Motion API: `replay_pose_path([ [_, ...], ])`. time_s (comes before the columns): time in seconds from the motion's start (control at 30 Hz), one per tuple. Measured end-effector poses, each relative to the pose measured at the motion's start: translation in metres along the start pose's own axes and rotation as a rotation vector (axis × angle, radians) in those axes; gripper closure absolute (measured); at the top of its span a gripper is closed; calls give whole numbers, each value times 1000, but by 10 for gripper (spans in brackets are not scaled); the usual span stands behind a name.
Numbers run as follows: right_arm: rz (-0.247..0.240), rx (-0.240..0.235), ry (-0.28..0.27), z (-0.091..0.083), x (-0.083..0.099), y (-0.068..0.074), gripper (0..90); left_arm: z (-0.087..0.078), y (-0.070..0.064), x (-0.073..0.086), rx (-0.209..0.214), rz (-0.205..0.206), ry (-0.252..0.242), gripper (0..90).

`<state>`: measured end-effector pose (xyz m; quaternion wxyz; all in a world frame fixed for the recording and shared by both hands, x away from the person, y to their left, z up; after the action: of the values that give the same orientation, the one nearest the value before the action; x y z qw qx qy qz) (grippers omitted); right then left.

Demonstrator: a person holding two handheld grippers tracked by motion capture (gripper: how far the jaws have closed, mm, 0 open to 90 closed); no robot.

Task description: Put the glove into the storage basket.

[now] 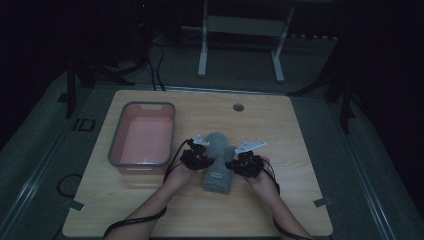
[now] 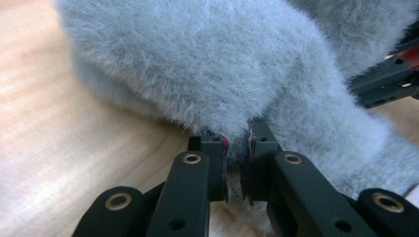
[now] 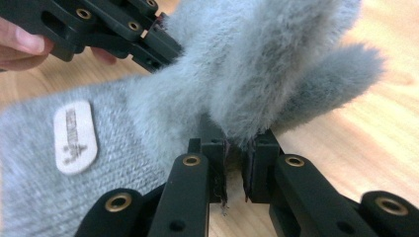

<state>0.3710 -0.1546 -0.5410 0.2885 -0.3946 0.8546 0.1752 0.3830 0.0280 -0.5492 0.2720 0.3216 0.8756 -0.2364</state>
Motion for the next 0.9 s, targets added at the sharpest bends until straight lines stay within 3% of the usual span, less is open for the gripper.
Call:
replay_pose_path([
  [0.27,4,-4,-85,-34,-23,2,822,-36,-9,-26,-17,56,-47,833],
  [0.5,-17,-5,-138,-52,-48,10,823,-66,-7,-43,-42,71,-70,834],
  [0.9,-86,-17,-195,-67,-111,28,823,-128,19,-63,-84,63,-113,833],
])
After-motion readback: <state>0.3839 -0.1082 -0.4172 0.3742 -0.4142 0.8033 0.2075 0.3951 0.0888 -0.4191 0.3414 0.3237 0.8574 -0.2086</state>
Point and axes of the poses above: each handheld gripper's, and its own axes: z roughly forward along the jaws, x roughly out of its underside, y roughly to its left, the point moved 3 cm from there along z, roughly forward along the jaws, and after that the axes turned 6 degrees about y, right-handed, at the moved point
